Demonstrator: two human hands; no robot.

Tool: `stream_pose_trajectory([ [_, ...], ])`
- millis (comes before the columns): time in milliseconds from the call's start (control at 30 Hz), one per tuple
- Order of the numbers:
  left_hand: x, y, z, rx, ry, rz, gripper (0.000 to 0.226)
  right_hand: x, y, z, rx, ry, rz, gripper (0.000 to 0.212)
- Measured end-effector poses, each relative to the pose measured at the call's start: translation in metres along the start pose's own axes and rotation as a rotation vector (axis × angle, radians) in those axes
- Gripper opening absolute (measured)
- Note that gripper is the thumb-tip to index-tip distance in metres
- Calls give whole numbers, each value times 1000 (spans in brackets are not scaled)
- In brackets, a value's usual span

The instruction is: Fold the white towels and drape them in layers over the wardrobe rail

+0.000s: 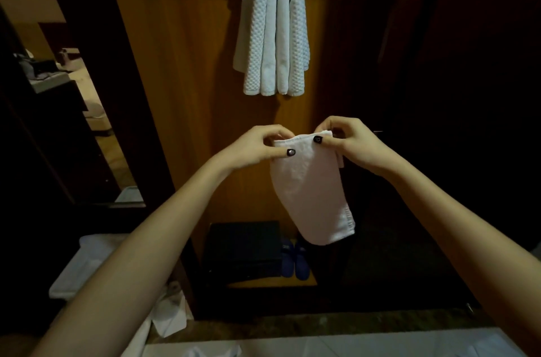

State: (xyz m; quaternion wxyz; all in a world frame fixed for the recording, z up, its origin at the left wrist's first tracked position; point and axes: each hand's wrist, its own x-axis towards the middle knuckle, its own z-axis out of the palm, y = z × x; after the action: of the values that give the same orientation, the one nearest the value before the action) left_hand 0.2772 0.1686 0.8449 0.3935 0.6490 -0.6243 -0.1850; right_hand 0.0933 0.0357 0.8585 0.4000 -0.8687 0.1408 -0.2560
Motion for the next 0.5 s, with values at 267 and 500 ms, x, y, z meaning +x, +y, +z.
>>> stream_pose_trajectory([
  [267, 6, 0, 6, 41, 157, 3, 17, -5, 5, -1, 131, -76, 112, 6],
  [500, 3, 11, -3, -16, 156, -38, 19, -10, 1, 12, 423, -15, 132, 11],
])
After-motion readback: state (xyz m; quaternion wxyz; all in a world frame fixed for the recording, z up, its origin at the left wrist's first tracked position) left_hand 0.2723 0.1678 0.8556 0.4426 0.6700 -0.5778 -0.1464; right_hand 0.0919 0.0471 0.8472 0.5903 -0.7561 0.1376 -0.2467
